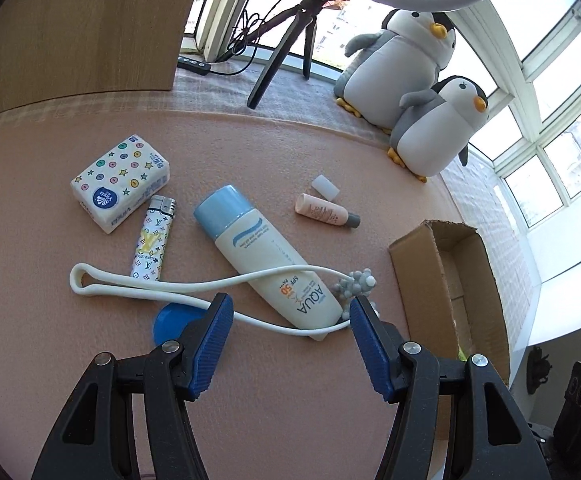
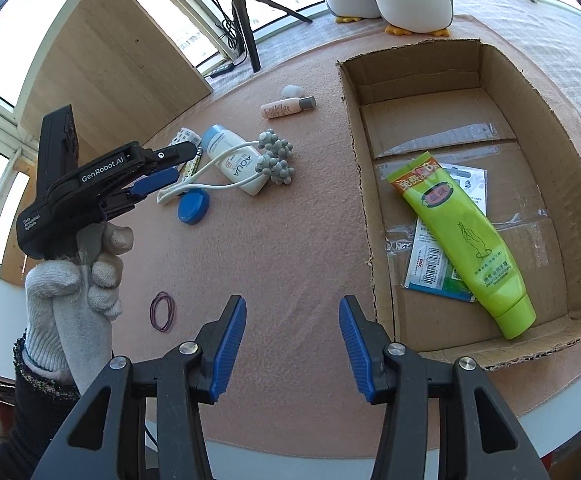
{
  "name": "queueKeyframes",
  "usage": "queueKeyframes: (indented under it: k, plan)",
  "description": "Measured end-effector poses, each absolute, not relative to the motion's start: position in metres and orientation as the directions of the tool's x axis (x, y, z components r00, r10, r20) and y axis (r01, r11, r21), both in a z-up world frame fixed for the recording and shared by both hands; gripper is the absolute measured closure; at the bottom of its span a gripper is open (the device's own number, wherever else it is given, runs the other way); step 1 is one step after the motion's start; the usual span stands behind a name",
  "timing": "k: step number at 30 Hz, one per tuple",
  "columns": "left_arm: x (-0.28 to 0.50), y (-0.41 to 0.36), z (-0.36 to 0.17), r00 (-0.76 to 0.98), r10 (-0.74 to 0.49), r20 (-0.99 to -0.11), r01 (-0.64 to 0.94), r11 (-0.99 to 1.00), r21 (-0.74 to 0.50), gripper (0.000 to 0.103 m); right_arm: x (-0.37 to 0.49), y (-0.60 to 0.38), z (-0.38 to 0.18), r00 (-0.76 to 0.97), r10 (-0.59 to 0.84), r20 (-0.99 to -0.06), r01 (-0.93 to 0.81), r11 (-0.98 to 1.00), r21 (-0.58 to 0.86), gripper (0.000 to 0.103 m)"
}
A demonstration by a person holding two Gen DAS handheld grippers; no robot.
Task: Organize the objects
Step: 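Move the left gripper to the white massage roller's handle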
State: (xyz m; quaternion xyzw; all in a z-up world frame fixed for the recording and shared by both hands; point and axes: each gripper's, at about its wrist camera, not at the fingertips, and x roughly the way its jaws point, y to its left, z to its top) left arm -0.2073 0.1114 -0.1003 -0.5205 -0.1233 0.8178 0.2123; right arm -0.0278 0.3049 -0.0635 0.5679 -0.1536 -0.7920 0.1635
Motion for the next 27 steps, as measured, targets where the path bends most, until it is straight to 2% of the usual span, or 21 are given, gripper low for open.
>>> queueKeyframes:
  k: [11, 27]
  plan:
    - [-0.250, 0.126, -0.139, -0.325, 0.431, -0.842, -0.177, -0.902, -0.393, 0.039, -0.025, 0.316, -0.067, -0.295, -0.442, -0.847, 0.064, -0.894, 0.444, 0.058]
    - [-0.199, 0.155, -0.154, -0.196, 0.458, -0.867, -0.364, -0.855, -0.369, 0.040, -0.040, 0.297, -0.062, -0.282, -0.469, -0.837, 0.113, -0.883, 0.456, 0.058]
